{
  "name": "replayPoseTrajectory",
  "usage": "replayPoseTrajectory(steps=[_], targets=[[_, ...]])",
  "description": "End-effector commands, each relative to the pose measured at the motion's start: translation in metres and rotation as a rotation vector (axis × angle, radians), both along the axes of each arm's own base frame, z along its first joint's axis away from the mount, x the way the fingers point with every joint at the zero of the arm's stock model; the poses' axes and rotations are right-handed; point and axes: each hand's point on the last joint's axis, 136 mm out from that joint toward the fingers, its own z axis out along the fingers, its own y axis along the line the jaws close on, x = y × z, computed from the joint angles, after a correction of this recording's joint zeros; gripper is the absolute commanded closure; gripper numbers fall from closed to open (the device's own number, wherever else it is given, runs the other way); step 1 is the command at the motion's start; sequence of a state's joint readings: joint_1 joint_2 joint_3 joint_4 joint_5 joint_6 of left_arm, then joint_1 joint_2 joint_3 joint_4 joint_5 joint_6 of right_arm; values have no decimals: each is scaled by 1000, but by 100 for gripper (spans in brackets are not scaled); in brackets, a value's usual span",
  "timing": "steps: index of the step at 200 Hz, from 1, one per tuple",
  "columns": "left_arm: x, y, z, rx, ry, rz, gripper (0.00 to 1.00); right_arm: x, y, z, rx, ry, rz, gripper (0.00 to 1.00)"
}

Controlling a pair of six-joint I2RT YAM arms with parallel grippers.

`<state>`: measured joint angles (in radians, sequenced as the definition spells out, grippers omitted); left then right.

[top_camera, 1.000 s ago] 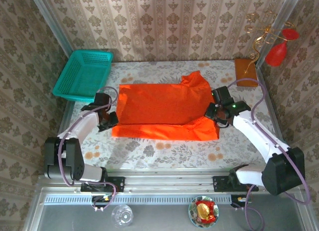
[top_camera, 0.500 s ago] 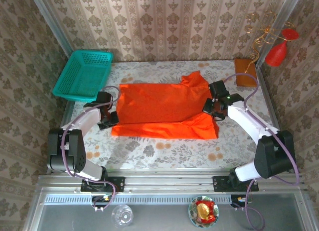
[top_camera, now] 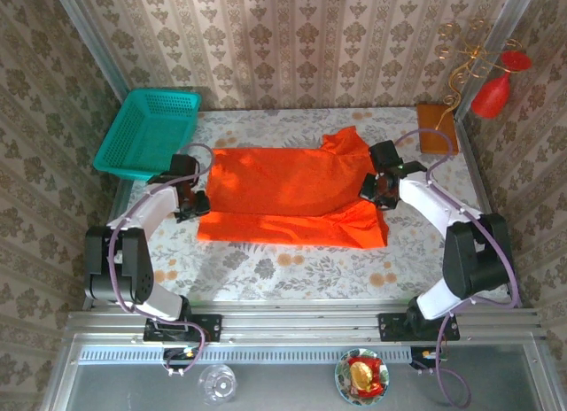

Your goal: Fold the inside-out t-shirt

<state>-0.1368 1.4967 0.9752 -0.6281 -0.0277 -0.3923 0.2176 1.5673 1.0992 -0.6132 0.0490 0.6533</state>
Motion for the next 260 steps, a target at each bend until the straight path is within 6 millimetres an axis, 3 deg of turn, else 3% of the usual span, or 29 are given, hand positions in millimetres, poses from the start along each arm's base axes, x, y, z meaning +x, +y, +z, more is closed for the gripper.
replayPoseTrajectory(steps=[1,16,34,51,68,114,140,181,196,221,260], targets=[[-10,5,23,30,-27,-16,71,12,-3,4,-17,-25,4,100],[-17,-2,24,-12,-27,-23,72,13,-2,1,-17,-18,6,100],[-27,-15,18,-67,-11,-31,81,13,-2,-3,-15,-12,5,100],[-34,-25,3,-101,15,-36,90,15,0,-4,-10,-11,5,100],[-38,-30,-16,-122,55,-40,94,17,1,-6,-5,-9,9,100],[-55,-16,-60,-63,191,-12,95,23,1,-11,-4,-3,7,99],[-64,-11,-72,-37,250,-10,95,27,-1,-19,-18,14,9,98],[-67,-9,-70,-27,248,-7,94,30,-1,-37,-28,55,23,95],[-66,-9,-68,-29,242,-8,94,29,-6,-37,-58,70,25,85],[-65,-11,-62,-38,228,-13,92,25,-11,-20,-89,62,33,63],[-62,-11,-48,-37,189,-15,90,-9,-3,2,-18,58,83,55]])
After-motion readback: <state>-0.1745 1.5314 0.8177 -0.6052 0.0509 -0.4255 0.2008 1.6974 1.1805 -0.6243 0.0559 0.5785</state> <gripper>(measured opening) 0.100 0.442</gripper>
